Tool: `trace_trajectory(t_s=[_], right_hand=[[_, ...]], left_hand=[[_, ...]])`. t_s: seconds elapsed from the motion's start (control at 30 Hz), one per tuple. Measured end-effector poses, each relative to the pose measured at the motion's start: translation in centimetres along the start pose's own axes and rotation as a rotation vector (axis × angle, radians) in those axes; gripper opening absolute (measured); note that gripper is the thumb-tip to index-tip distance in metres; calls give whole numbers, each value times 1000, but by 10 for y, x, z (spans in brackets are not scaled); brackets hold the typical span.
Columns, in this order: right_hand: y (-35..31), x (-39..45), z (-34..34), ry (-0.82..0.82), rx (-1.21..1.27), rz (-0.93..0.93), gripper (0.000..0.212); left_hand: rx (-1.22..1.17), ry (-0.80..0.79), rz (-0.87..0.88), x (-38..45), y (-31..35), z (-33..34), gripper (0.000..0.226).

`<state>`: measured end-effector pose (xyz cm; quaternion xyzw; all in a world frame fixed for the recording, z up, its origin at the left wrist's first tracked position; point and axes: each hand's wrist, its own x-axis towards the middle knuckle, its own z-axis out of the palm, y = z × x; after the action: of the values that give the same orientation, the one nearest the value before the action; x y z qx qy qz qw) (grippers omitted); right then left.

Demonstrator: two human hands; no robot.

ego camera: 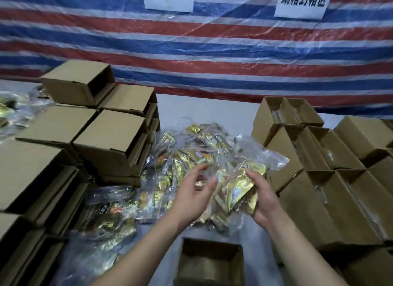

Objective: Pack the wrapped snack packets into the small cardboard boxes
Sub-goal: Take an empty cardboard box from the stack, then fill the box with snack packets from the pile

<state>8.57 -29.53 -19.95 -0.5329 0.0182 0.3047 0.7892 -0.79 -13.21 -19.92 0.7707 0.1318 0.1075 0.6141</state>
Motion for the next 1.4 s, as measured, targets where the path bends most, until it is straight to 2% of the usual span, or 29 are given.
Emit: trace_trajectory(t_s=[0.07,0.2,0.27,0.33,0.43,0.5,0.57,0.63,0.73,0.9,0.97,1.13,1.2,1.23,1.3,1.4], right_hand=[[0,-9,-3,48,-37,-48,31],[12,-31,-4,107,-347,-135,41],[24,-40,-1,64,-611,-107,54],[43,-47,3,-96,-848,-106,57],[76,-48,5,-314,-1029,-35,60],[94,-45,0,-396,-1195,2,60],[107,-41,-5,-443,-1376,11,64],[114,-37,-8,-454,-1401,89,58],[119,-28,-6,-544,-1465,152,32],[133,-20,-9,-717,-1664,257,6],[146,-19,-9,-757,-1704,287,14],[179,-11,-13,-772,-1819,422,71],[183,-14,-13,-733,-1730,479,84],[183,-15,-12,-687,-1662,523,84],[179,-16,-14,-601,-1582,574,70],[169,-13,-19,-528,-1574,478,24]], left_hand=[[32,-2,-64,-6,-20,-18,43],[403,-283,-223,-31,-83,-38,59],[493,-407,-299,-47,-117,-35,65],[497,-486,-363,-60,-143,-29,57],[309,-410,-449,-74,-160,-21,18],[255,-337,-400,-79,-162,-20,28],[225,-343,-361,-81,-161,-22,33],[209,-380,-327,-82,-162,-22,19],[135,-387,-327,-82,-169,-21,19],[-25,-339,-329,-81,-178,-20,29],[19,-351,-335,-83,-182,-20,20],[108,-395,-333,-86,-180,-16,15],[132,-387,-320,-88,-181,-14,18],[127,-370,-324,-90,-182,-13,19],[115,-340,-313,-91,-184,-12,16],[98,-323,-313,-92,-185,-11,15]])
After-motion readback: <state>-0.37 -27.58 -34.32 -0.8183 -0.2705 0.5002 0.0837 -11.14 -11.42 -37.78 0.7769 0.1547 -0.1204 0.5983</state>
